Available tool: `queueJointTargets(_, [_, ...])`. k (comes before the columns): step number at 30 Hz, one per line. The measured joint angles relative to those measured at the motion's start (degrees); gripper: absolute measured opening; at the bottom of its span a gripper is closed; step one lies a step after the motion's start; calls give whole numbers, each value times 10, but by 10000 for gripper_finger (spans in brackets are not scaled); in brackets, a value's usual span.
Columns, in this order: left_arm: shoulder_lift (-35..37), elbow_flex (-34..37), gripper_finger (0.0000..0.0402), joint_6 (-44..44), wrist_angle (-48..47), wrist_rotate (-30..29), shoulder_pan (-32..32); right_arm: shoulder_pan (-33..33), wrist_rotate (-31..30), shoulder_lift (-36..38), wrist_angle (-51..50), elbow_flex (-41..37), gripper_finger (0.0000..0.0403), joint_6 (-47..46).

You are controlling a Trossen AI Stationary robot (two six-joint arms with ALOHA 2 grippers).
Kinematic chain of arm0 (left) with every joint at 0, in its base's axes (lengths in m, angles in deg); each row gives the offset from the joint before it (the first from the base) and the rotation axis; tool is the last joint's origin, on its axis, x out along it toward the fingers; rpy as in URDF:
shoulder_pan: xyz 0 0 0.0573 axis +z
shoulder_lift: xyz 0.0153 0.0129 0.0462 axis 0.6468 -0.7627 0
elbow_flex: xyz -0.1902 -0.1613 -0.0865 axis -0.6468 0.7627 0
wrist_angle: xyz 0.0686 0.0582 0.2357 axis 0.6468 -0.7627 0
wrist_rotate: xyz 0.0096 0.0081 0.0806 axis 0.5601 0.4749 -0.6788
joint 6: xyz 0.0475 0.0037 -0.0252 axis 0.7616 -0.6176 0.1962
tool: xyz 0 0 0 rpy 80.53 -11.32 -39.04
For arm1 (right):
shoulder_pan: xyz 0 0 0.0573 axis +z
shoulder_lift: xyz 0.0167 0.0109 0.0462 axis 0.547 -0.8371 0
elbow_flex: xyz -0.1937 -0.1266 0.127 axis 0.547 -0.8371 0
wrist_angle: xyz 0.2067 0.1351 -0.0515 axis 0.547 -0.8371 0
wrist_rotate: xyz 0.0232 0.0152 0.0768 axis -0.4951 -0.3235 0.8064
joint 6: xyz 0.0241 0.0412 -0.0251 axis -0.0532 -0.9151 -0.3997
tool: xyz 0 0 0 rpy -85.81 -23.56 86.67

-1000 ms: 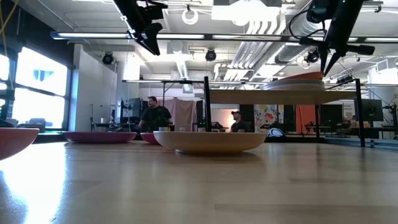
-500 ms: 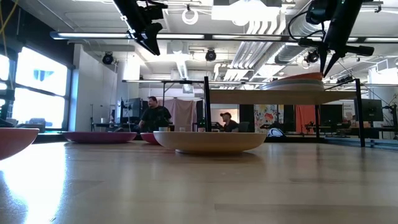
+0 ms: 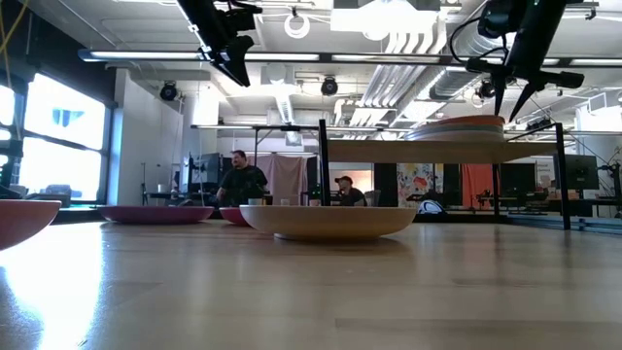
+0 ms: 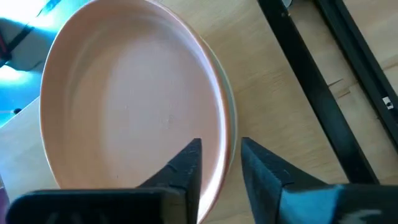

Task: Place and stack plates onto a shelf
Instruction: Stack the brown plate on top of the white plate, then adjust the plates

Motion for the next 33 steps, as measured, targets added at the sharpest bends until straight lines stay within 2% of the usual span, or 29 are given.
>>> queueJointTargets(5, [0,0,113,0,0,0,0,0,22,0,0,0,107,2])
queueJointTargets(24, [0,0,113,-31,0,0,0,0,109,11,0,5,107,33])
queueJointTargets(29, [0,0,113,-32,0,0,0,0,117,26,-3,5,107,39])
queueJointTargets(33, [0,0,113,-32,0,0,0,0,99,37,1,5,107,39])
